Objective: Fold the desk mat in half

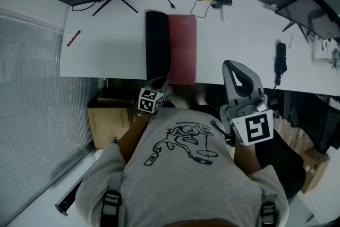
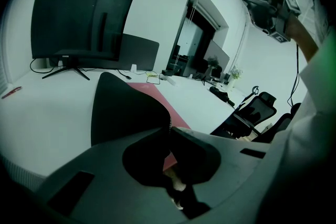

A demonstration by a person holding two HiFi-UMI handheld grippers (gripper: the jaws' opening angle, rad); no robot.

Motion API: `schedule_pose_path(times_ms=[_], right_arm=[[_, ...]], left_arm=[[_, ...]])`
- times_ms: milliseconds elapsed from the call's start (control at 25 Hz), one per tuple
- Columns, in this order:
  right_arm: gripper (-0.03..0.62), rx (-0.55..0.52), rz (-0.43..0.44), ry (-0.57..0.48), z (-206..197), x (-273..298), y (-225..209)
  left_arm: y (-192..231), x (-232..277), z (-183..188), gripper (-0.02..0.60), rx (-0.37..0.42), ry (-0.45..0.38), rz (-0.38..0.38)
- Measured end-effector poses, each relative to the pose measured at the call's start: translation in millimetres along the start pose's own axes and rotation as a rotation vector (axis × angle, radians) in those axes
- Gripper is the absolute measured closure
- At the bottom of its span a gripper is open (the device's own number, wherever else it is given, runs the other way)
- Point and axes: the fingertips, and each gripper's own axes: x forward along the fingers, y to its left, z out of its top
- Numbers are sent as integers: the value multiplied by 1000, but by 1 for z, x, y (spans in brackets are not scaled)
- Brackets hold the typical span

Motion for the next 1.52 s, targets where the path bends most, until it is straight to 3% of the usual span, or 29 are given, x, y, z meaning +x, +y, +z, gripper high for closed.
schedule_pose_path(times_ms=[1520], right_arm=[[588, 39, -64, -8, -11, -50, -38]], left_arm=[[-50, 34, 15, 549, 89, 52, -62]])
